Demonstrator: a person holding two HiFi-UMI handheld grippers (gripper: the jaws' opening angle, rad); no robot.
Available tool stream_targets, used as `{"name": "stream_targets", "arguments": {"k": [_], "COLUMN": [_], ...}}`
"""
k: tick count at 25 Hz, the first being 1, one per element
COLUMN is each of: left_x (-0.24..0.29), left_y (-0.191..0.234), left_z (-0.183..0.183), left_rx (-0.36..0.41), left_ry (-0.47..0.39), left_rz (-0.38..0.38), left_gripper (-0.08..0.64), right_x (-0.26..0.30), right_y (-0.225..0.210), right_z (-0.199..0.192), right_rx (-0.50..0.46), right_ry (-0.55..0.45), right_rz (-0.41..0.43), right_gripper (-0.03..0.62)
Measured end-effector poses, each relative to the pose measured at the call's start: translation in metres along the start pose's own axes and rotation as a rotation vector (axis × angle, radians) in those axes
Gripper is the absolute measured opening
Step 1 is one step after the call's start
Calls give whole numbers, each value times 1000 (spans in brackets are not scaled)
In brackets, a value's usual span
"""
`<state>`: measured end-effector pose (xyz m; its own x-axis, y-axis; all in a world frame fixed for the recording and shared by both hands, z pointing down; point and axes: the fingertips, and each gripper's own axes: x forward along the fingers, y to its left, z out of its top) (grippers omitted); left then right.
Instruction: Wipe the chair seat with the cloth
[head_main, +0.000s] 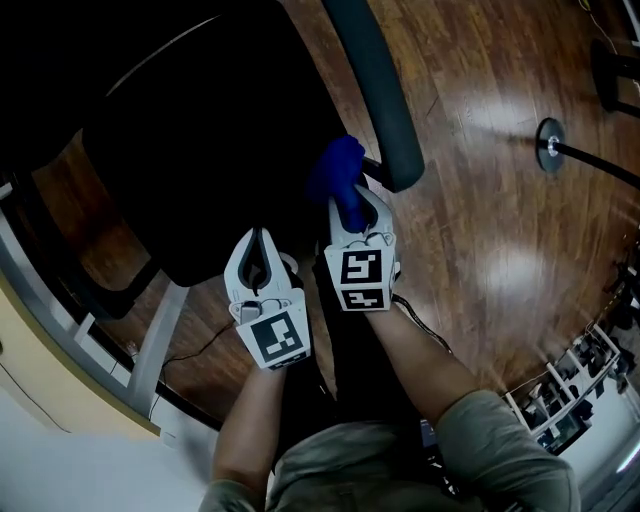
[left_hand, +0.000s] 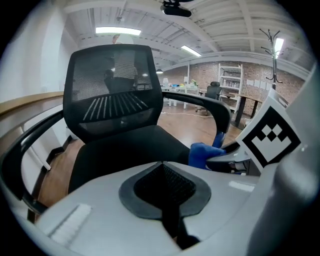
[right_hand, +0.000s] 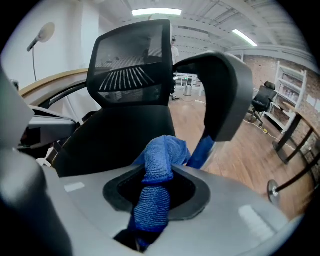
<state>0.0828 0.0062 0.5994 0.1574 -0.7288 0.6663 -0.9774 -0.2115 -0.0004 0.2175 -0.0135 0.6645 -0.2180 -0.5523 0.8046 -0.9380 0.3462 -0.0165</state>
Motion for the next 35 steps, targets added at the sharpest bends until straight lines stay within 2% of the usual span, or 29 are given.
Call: {"name": "stream_targets", "arguments": {"k": [6,10,14,18,21,24,27,35], "left_x": [17,16,4,-17,-40,-68,-98,-164], "left_y": [-24,-29,-14,27,68,112,149,210], "left_z": [2,-9,-22,-28,-28,-36,-55,-115], "left_rx": [15,12,-6,-46,-74,-113,-143,-215], "left_ry": [9,19,5,-10,-27,-47,-30,15], "left_rz": [-26,-42,-11,57,106,169,228,331], "left_gripper": [5,5,5,5,5,5,5,5], "right_x": [15,17,13,-2,-16,-26,-34,-45], "right_y": [-13,-12,-15,3,45,105,168,319], "right_z": [-19,-25,-26,-8,11,30,42,33], "right_rx": [10,-2,3,-4,-43,-108,-174,-319], "right_ry": [36,39,13,-12,-40,-81,-112,-106], "right_rz": [7,9,-21,-18,34,120,212,408], "right_gripper": [103,103,103,104,105,106,106,106]}}
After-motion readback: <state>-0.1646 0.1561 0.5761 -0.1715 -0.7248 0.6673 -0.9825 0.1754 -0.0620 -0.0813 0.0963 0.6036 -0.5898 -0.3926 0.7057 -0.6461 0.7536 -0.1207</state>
